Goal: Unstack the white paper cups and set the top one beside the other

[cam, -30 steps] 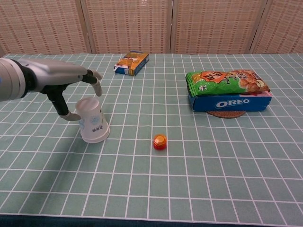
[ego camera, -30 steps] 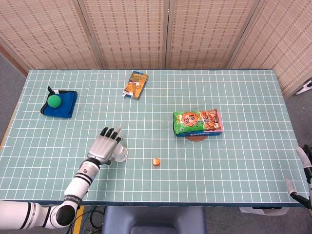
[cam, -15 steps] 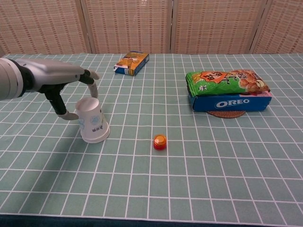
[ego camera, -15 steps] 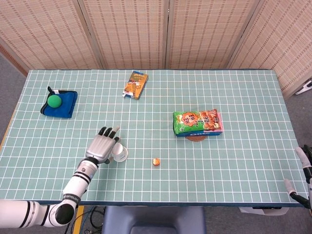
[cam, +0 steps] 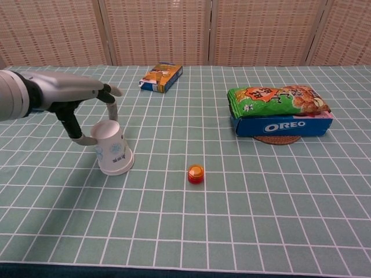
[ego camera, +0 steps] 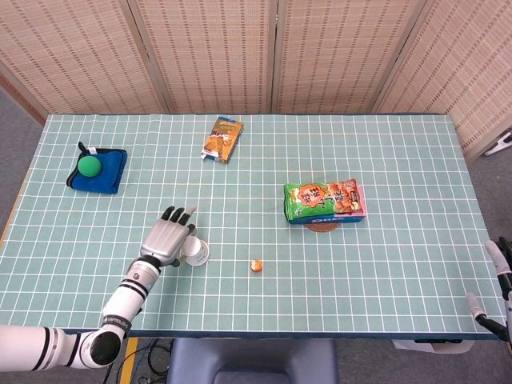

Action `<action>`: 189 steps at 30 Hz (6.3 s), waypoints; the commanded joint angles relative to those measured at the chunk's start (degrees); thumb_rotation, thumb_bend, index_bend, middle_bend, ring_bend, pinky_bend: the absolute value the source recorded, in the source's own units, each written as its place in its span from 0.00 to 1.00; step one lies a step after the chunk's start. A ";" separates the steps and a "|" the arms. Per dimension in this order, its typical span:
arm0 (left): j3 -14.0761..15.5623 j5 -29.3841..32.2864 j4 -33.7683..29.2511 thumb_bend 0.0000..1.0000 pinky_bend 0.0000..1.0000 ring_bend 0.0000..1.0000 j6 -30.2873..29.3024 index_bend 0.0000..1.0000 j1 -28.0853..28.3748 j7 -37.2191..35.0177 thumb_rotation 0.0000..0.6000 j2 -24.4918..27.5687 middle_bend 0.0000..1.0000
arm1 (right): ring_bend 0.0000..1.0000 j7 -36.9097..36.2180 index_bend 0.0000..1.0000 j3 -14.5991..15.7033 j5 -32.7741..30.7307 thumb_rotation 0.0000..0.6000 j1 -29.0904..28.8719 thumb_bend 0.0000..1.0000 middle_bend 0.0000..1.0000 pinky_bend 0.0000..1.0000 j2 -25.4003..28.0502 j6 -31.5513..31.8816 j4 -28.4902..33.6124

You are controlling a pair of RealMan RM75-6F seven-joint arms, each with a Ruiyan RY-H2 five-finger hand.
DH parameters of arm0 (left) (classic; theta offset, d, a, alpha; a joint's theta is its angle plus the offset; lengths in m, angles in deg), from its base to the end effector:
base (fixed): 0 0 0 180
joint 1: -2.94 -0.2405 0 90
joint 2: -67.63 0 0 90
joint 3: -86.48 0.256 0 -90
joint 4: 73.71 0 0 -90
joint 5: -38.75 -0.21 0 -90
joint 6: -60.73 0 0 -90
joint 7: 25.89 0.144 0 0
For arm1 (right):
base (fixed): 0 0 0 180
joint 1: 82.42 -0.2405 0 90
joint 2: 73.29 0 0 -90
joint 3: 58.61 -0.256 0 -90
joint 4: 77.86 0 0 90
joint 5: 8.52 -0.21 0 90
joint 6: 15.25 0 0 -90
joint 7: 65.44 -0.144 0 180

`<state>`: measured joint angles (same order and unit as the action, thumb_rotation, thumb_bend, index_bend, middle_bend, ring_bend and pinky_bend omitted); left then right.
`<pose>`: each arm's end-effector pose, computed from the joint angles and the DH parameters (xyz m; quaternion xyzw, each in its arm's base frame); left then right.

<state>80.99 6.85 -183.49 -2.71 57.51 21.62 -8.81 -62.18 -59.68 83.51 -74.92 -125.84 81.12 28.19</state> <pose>-0.1108 0.3213 0.0235 -0.7821 -0.3581 -0.2297 0.4553 -0.2845 -0.1103 0.2158 0.5551 -0.3732 0.3860 0.6353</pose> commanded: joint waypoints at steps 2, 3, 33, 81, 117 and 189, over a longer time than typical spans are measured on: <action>0.16 0.00 -0.22 0.30 0.00 0.00 -0.19 0.44 0.20 -0.11 1.00 0.02 0.00 | 0.00 0.02 0.01 0.05 0.05 1.00 0.01 0.31 0.00 0.00 0.02 -0.01 -0.01; 0.18 0.05 -0.32 0.30 0.00 0.00 -0.31 0.44 0.27 -0.09 1.00 0.03 0.00 | 0.00 0.02 0.01 0.06 0.09 1.00 0.02 0.31 0.00 0.00 0.03 0.03 -0.01; -4.10 10.45 -16.99 0.30 0.00 0.00 -17.16 0.44 6.96 12.79 1.00 2.11 0.00 | 0.00 -1.41 0.01 0.42 1.06 1.00 0.12 0.31 0.00 0.00 0.54 0.49 -0.51; 3.36 -1.50 -13.69 0.30 0.00 0.00 -11.05 0.44 -5.03 -2.78 1.00 12.80 0.00 | 0.00 5.50 0.01 0.46 0.88 1.00 -0.16 0.31 0.00 0.00 -2.24 -0.34 0.45; 3.50 -10.67 5.48 0.29 0.00 0.00 5.84 0.45 -11.23 -21.12 1.00 9.73 0.00 | 0.00 7.81 0.01 0.19 0.10 1.00 -0.14 0.31 0.00 0.00 -3.26 -0.66 0.57; 12.76 -55.77 16.28 0.30 0.00 0.00 -36.31 0.04 -52.43 -35.58 1.00 11.61 0.00 | 0.00 17.93 0.01 1.13 1.30 1.00 -0.58 0.31 0.00 0.00 -8.68 -2.81 0.97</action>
<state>93.88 -48.79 -167.24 -39.10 5.21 -14.00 2.86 -44.34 -58.59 84.80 -75.38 -134.49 78.48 29.20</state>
